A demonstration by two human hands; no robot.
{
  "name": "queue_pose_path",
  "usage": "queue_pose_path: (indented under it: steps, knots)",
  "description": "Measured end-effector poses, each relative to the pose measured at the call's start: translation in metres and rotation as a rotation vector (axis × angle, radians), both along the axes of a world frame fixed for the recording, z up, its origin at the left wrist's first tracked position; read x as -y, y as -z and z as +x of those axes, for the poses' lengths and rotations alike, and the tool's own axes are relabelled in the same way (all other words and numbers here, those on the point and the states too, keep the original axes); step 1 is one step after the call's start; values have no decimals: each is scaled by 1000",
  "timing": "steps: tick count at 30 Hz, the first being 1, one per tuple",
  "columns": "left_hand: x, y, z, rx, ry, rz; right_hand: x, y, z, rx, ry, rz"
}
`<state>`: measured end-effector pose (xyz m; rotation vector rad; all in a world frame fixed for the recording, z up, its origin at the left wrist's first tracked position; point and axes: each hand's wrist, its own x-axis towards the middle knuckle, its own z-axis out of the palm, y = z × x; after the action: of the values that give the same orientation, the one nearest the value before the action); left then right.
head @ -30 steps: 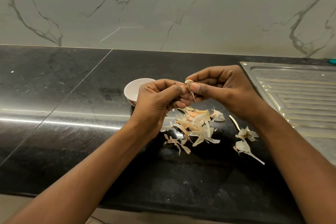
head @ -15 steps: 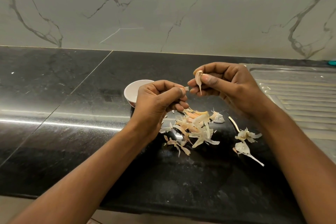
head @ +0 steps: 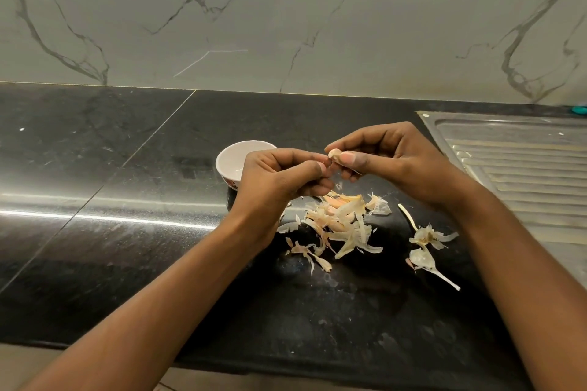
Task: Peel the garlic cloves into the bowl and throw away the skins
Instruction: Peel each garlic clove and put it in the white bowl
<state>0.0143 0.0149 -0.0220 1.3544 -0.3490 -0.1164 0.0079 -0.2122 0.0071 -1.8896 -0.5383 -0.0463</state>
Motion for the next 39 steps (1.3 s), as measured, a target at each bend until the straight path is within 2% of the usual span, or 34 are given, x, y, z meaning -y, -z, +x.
queue_pose_path:
  steps: [12, 24, 33, 39]
  knots:
    - [-1, 1, -2, -130, 45, -111, -5, 3, -2, 68, 6, 13]
    - [2, 2, -5, -68, -33, -127, -14, 4, -3, 174, -7, -4]
    - [2, -4, -4, -59, 46, -147, -8, 0, -2, 148, 10, 12]
    - [2, -3, -3, -90, 79, -169, -7, 0, -3, 207, 76, 9]
